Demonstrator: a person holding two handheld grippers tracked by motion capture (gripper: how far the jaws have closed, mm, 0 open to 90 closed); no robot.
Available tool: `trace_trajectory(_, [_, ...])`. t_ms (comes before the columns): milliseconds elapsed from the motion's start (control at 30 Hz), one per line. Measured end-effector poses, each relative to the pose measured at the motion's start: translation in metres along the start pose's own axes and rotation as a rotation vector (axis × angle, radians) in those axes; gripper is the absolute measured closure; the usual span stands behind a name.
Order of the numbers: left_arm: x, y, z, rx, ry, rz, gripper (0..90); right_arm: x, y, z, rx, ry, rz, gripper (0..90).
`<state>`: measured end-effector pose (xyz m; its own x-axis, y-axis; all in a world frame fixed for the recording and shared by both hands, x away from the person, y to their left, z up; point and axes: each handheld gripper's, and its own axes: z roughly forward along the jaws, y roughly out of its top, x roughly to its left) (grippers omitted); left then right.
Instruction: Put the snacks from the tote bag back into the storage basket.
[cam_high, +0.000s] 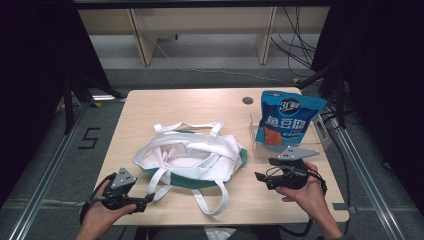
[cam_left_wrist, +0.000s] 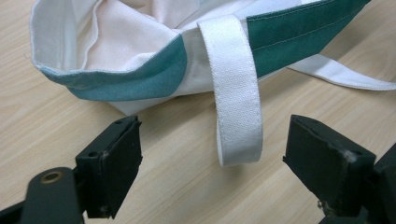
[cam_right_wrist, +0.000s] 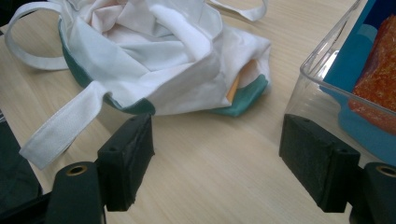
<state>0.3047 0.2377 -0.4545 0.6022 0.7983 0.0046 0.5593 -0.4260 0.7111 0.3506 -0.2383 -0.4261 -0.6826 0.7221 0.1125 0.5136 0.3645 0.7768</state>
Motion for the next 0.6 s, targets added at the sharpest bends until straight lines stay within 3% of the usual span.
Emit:
trace_trajectory(67, [0.0, 0.0, 0.0, 0.005, 0.0, 0.003, 17.9, 0.001, -0.002, -0.002, 0.01, -0.003, 0.007, 25.5])
trace_trajectory(100, [0.0, 0.0, -0.001, 0.007, 0.007, 0.003, 17.9, -0.001, -0.003, -0.002, 0.007, -0.007, -0.014, 25.5])
trace_trajectory(133, [0.0, 0.0, 0.0, 0.005, 0.0, 0.003, 17.9, 0.001, -0.005, -0.003, 0.002, -0.011, 0.006, 25.5])
trace_trajectory(233, [-0.001, 0.0, 0.0, 0.006, 0.003, -0.013, 17.9, 0.001, -0.009, -0.005, 0.007, -0.023, 0.005, 25.1])
trace_trajectory(433, [0.0, -0.001, -0.001, 0.009, -0.006, 0.0, 17.9, 0.0, -0.019, -0.01, 0.031, -0.038, -0.014, 22.7])
trace_trajectory(467, [0.002, 0.0, -0.002, 0.023, -0.003, 0.03, 17.9, 0.003, -0.021, -0.011, 0.034, -0.043, 0.016, 21.3])
trace_trajectory(500, [0.002, 0.0, -0.002, 0.024, -0.004, 0.028, 17.8, 0.001, -0.023, -0.011, 0.043, -0.05, -0.012, 19.6])
trace_trajectory(533, [0.001, 0.0, -0.001, 0.015, -0.006, 0.019, 17.7, 0.002, -0.027, -0.012, 0.053, -0.054, 0.006, 19.0])
trace_trajectory(567, [0.002, 0.0, -0.001, 0.02, -0.008, 0.023, 17.7, 0.0, -0.03, -0.013, 0.051, -0.064, -0.016, 19.2])
trace_trajectory(600, [0.002, 0.0, -0.002, 0.024, -0.009, 0.027, 17.7, 0.0, -0.033, -0.015, 0.064, -0.067, -0.007, 19.1])
